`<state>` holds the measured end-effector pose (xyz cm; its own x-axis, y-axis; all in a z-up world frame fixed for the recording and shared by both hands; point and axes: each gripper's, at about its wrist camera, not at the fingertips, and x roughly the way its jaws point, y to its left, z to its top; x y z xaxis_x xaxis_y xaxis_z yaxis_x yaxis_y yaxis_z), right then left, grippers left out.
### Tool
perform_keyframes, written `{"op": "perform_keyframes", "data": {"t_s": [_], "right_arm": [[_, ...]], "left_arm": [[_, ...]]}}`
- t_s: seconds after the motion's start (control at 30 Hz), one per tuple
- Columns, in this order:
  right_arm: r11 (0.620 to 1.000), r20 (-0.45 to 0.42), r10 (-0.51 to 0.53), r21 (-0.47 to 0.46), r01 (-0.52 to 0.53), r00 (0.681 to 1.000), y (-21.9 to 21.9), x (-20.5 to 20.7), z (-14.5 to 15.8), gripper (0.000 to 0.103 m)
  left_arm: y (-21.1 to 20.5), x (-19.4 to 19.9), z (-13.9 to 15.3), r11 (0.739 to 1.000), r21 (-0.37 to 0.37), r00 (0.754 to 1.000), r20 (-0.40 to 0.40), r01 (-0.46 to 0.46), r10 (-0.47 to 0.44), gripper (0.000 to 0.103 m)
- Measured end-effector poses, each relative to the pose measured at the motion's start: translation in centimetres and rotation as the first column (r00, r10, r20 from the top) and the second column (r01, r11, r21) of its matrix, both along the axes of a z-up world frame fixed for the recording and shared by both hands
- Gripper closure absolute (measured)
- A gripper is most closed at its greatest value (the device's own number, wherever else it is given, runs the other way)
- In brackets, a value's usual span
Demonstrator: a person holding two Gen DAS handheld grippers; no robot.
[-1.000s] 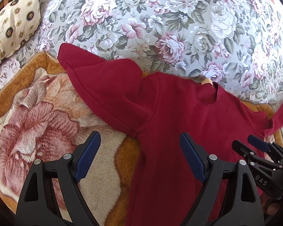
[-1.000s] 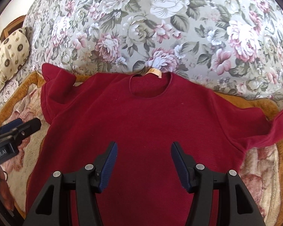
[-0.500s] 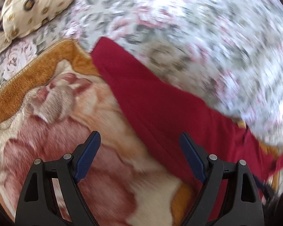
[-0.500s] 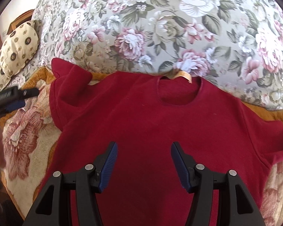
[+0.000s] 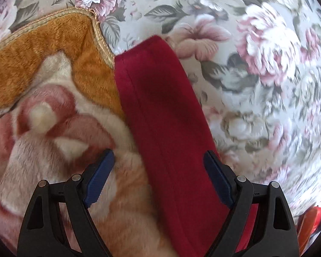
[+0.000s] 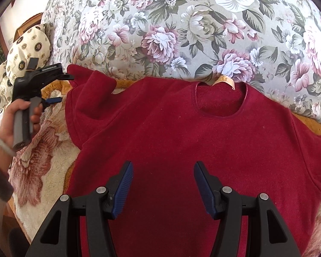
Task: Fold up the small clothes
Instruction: 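Grasp the sweater sleeve with the left tool and fold it across the body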
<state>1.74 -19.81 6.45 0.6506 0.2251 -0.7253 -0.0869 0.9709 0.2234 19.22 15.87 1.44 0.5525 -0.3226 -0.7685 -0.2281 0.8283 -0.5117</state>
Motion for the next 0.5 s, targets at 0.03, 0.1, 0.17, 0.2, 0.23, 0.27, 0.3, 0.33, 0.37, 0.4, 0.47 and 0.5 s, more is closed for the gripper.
{"op": "perform_keyframes", "data": {"t_s": [0.03,0.1,0.17,0.2,0.23,0.27,0.3,0.33,0.37,0.4,0.47,0.5], "right_arm": [[1.000,0.000,0.000,0.001,0.000,1.000,0.0,0.1,0.0,0.046],[1.000,0.000,-0.002,0.005,0.002,1.000,-0.2,0.3,-0.1,0.046],[1.000,-0.004,-0.005,0.011,0.005,1.000,-0.3,0.4,-0.3,0.046],[1.000,-0.005,-0.006,0.013,0.006,1.000,-0.4,0.5,-0.3,0.046],[1.000,-0.007,-0.009,0.015,0.009,1.000,-0.4,0.5,-0.5,0.046],[1.000,-0.009,-0.011,0.015,0.011,1.000,-0.5,0.5,-0.5,0.046],[1.000,-0.012,-0.013,0.016,0.013,1.000,-0.5,0.5,-0.6,0.046],[1.000,-0.015,-0.013,0.017,0.014,1.000,-0.6,0.6,-0.7,0.046],[1.000,-0.016,-0.015,0.017,0.015,1.000,-0.7,0.6,-0.7,0.046],[1.000,-0.014,-0.017,0.016,0.017,1.000,-0.8,0.5,-0.7,0.046],[1.000,-0.008,-0.023,0.013,0.024,1.000,-0.9,0.3,-0.5,0.046],[1.000,-0.006,-0.026,0.015,0.026,1.000,-1.1,0.2,-0.3,0.046]], "left_arm": [[0.0,0.4,-0.1,1.000,-0.008,1.000,0.008,0.006,-0.006,0.017],[-0.3,1.4,-0.7,0.998,-0.051,0.999,-0.003,0.036,-0.036,0.017],[-0.9,2.2,-1.2,0.998,-0.047,0.999,-0.015,0.043,-0.044,0.017],[-1.3,2.5,-1.2,0.998,-0.029,0.999,-0.012,0.052,-0.053,0.021],[-1.7,2.7,-1.2,0.998,-0.013,0.998,-0.009,0.064,-0.064,0.026],[-2.2,2.8,-1.2,0.997,-0.008,0.997,-0.009,0.076,-0.076,0.041],[-2.4,2.9,-1.2,0.997,-0.004,0.997,-0.011,0.078,-0.078,0.063],[-2.6,2.8,-1.3,0.997,0.002,0.997,-0.012,0.079,-0.079,0.078],[-2.5,2.6,-1.3,0.997,0.000,0.997,-0.009,0.076,-0.076,0.093],[-2.4,2.2,-1.7,0.998,-0.005,0.998,0.001,0.069,-0.069,0.094],[-2.1,1.0,-0.9,0.999,-0.019,0.998,0.038,0.051,-0.051,0.097],[-2.1,0.1,-0.3,0.998,-0.020,0.997,0.054,0.052,-0.051,0.097]]}}
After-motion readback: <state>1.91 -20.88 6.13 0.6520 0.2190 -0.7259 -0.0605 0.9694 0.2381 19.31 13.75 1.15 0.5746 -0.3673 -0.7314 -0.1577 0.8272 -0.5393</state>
